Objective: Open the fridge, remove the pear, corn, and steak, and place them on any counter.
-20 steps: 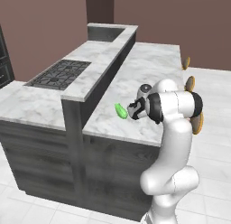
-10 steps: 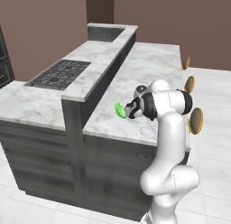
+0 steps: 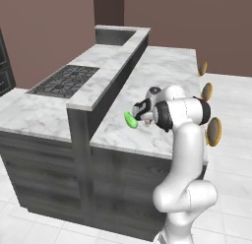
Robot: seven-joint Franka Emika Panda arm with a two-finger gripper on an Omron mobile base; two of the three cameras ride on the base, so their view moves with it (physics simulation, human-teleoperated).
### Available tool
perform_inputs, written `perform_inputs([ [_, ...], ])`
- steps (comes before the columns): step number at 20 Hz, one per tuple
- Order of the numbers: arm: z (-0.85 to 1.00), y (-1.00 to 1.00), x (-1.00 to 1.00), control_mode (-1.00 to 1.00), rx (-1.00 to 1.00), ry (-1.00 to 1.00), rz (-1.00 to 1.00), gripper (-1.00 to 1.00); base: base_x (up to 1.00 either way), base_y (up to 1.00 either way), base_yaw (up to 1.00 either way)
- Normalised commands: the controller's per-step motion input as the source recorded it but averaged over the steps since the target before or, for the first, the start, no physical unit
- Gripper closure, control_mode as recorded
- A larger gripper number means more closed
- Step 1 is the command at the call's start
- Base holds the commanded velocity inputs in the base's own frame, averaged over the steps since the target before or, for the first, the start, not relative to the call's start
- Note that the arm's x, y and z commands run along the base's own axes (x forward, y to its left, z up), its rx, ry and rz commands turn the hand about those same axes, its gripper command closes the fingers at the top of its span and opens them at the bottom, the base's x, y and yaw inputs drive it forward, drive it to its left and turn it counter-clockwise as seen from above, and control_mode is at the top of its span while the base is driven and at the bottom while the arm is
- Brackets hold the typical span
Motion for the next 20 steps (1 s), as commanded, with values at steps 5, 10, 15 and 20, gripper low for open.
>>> perform_inputs([
  [5, 0.63, 0.12, -0.7, -1.0, 0.08, -0.09, 0.1, -1.0, 0.0, 0.0, 0.0],
  [10, 0.99, 0.0, -0.98, -1.0, 0.11, -0.17, 0.08, -1.0, 0.0, 0.0, 0.0],
  [15, 0.88, 0.0, -1.0, -1.0, 0.02, -0.16, 0.07, -1.0, 0.0, 0.0, 0.0],
  [20, 0.88, 0.0, -1.0, -1.0, 0.01, -0.01, 0.01, -1.0, 0.0, 0.0, 0.0],
])
